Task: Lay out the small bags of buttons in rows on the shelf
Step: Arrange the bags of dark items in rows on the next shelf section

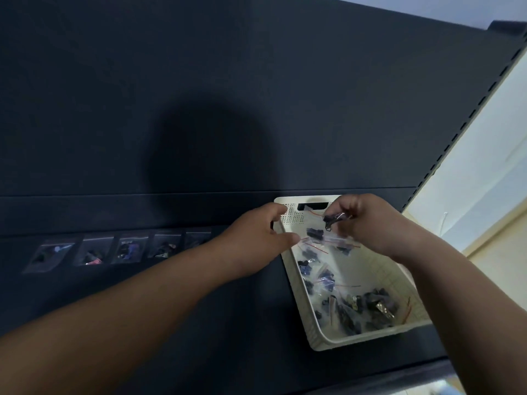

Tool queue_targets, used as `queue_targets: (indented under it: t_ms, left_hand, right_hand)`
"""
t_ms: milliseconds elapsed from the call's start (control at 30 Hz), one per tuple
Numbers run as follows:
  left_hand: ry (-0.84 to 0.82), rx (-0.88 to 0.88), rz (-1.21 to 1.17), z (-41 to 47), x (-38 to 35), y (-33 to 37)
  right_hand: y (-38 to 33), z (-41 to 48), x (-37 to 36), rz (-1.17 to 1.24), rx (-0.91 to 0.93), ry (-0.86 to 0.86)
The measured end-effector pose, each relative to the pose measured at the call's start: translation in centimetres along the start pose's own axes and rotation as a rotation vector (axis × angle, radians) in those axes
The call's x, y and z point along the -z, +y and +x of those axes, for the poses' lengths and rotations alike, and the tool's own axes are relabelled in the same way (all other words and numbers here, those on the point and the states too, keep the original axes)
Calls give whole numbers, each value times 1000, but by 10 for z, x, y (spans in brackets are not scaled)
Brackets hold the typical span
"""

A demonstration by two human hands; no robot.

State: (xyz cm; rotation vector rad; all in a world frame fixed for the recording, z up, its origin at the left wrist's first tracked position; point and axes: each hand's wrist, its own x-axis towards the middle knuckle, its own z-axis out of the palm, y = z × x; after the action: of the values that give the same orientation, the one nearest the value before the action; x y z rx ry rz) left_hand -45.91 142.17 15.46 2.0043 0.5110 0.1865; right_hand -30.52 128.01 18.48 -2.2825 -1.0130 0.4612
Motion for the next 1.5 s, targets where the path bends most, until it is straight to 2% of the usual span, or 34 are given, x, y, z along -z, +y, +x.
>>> queue_targets:
  t_ms: [100, 267, 333, 500, 667, 800, 867, 967, 1033, 1100, 1267, 1500]
  left_hand:
    - [13, 10, -68, -3, 3, 4]
    - [2, 33, -230, -9, 13, 7]
    - [0, 77, -232, -14, 19, 4]
    - [95, 190, -216, -28, 34, -23]
    - [185, 327, -117, -37, 34, -65]
    - [147, 379, 214, -50, 31, -82]
    - [141, 336, 394, -59, 30, -83]
    - [162, 129, 633, -66, 24, -84]
    - [67, -9, 755, -65, 18, -86]
    - [-43, -73, 828, -61, 11, -88]
    - [-176, -30, 922, -43, 2, -97]
    - [-211, -58, 960, -16, 13, -108]
  right_hand:
    - [-10, -4, 5, 143, 22, -51]
    - [-35, -10, 6, 588, 55, -256]
    - [-45, -10, -2, 675, 43, -317]
    - [-64, 2, -47, 527, -13, -262]
    - [-74, 21, -104, 157, -37, -189]
    - [-71, 37, -128, -128, -92, -324]
    - [-67, 41, -133, -193, -106, -312]
    - [-67, 44, -132, -239, -78, -177]
    - [-68, 47, -128, -233, -50, -79]
    - [-68, 47, -123, -164, -33, 9]
    - [-65, 43, -110, -44, 31, 68]
    - [-57, 38, -103, 71, 78, 102]
